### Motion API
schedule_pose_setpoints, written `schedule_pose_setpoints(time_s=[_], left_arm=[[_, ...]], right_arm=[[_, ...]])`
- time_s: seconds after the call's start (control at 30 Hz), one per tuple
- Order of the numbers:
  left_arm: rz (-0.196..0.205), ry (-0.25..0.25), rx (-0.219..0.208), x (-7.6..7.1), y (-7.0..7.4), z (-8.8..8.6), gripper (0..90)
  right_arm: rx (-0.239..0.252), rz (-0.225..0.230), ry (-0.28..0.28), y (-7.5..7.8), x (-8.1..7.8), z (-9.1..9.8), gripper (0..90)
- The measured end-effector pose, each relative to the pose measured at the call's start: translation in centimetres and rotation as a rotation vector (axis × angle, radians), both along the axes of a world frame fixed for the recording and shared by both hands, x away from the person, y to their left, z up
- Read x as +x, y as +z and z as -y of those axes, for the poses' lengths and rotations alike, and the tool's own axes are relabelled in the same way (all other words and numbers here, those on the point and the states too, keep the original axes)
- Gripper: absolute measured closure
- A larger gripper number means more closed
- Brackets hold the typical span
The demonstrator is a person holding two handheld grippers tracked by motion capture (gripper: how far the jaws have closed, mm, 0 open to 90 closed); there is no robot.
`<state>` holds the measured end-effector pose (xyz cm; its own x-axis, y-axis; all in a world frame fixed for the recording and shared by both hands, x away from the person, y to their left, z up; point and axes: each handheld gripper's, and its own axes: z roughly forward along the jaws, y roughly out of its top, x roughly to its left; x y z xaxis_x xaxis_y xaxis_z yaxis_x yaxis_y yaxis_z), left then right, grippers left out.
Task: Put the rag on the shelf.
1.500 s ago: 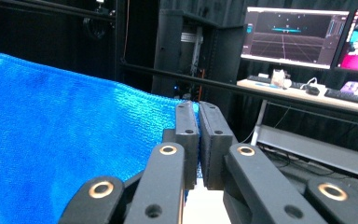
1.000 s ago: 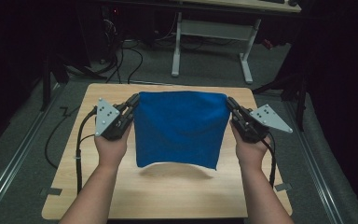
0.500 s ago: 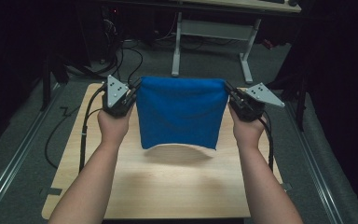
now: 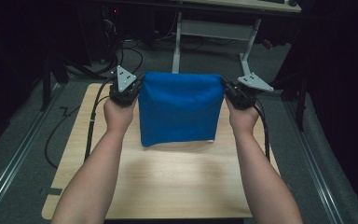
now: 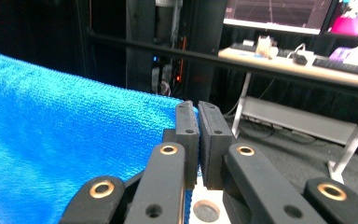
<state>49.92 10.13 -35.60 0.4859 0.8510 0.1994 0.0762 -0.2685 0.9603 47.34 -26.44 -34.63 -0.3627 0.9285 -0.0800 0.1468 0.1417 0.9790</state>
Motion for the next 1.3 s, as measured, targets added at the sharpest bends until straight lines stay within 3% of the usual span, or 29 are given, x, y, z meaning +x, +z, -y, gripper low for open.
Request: schedule_pose_setpoints(time_s=[0.1, 0.2, 0.47, 0.73, 0.93, 1.3], left_arm=[[-0.049, 0.003, 0.034, 0.7, -1.4, 0.0, 88.4], [-0.101, 0.001, 0.041, 1.2, -3.2, -0.3, 88.4], [-0.179, -0.017, 0.049, 1.5, -5.9, -0.8, 88.3], [-0.219, -0.041, 0.060, 1.0, -8.1, -0.6, 88.3], [-0.248, -0.062, 0.059, 0.9, -8.8, -0.5, 88.2], [-0.286, -0.088, 0.036, 0.1, -10.8, -0.6, 88.2]], right_arm=[[-0.029, -0.029, -0.001, -1.2, 0.8, -0.4, 87.8], [-0.037, -0.076, 0.003, -2.9, 1.5, -0.6, 87.8], [-0.064, -0.143, 0.016, -5.5, 2.0, -1.2, 87.8], [-0.054, -0.197, 0.025, -8.0, 1.9, -1.3, 87.7], [-0.045, -0.225, 0.042, -9.4, 1.8, -1.6, 87.7], [-0.060, -0.240, 0.056, -10.7, 1.4, -2.3, 87.7]])
